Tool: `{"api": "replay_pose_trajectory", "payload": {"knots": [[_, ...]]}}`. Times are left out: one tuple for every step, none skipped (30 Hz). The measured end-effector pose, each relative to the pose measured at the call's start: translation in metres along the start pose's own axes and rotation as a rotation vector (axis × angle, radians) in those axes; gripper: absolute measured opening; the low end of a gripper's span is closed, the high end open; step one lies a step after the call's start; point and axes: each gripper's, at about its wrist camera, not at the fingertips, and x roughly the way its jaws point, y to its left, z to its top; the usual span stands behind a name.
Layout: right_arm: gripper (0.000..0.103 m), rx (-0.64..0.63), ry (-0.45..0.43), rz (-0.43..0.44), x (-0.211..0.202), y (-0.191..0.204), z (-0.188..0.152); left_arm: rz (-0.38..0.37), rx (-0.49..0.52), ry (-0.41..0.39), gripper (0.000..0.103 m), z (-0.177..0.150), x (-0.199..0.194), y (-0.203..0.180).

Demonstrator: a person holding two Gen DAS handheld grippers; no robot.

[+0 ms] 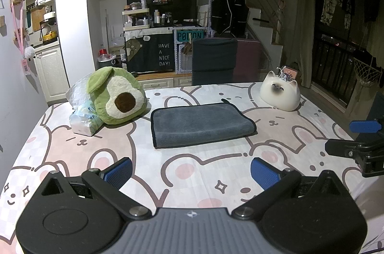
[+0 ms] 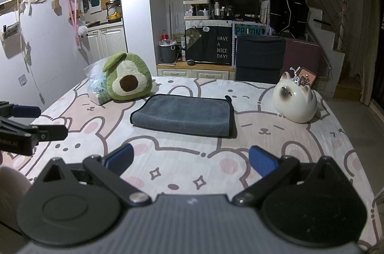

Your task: Fold towel

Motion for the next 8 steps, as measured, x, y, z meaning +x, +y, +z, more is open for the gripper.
{"api": "replay_pose_trajectory", "payload": {"knots": [[0.103,0.0,0.0,0.0,0.0,0.0001,0.0,0.001,0.001,0.001,0.103,-0.0001,0.0002,0.0],[0.103,0.0,0.0,-0.001,0.0,0.0002,0.0,0.002,0.002,0.002,0.103,-0.0002,0.0001,0.0001],[0.103,0.0,0.0,-0.001,0.0,0.0002,-0.0003,0.002,0.003,0.001,0.103,-0.0003,0.0001,-0.0001],[0.103,0.001,0.0,0.0,0.0,0.0003,-0.0005,0.003,0.004,0.001,0.103,-0.0005,0.0,-0.0001],[0.103,0.001,0.0,0.0,0.0001,0.0002,-0.0005,0.003,0.004,0.002,0.103,-0.0005,0.0002,0.0002],[0.103,0.001,0.0,0.0,0.0,0.0003,-0.0005,0.002,0.002,0.001,0.103,-0.0003,0.0,0.0],[0.103,0.001,0.0,0.0,0.0,0.0002,-0.0005,0.002,0.002,0.001,0.103,-0.0004,0.0,0.0001],[0.103,0.0,0.0,0.0,0.0002,0.0003,-0.0005,0.003,0.002,0.002,0.103,-0.0005,0.0001,0.0003]]}}
